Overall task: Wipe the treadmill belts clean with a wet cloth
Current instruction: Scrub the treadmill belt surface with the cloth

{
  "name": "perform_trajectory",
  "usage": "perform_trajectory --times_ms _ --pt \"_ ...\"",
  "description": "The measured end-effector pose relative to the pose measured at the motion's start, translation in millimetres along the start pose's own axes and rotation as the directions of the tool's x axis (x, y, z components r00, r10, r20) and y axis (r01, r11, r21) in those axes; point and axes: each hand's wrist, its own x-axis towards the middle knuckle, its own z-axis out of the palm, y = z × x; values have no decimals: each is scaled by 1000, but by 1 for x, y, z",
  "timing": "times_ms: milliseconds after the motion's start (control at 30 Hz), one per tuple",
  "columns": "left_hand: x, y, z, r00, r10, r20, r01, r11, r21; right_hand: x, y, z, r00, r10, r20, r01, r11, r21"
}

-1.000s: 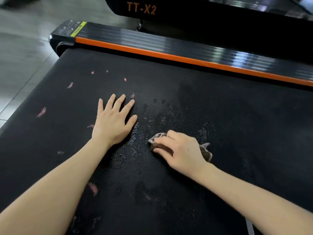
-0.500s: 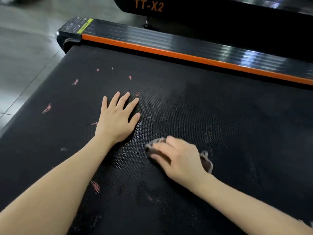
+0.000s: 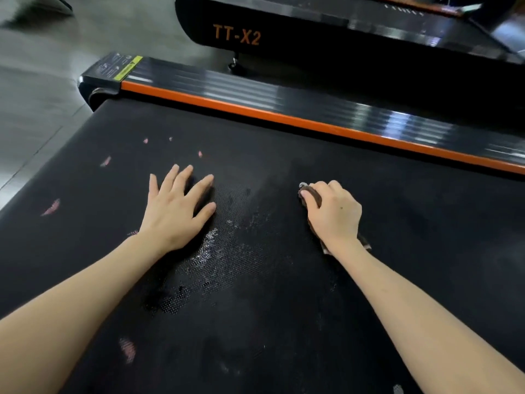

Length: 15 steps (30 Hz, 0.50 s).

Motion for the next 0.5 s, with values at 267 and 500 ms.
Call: perform_trajectory --times_ms 267,500 --pt "52 -13 15 995 -97 6 96 995 31 37 13 15 999 -53 -2 53 998 -33" --pt "52 -12 16 996 -84 1 84 995 51 115 26 39 993 114 12 -115 993 15"
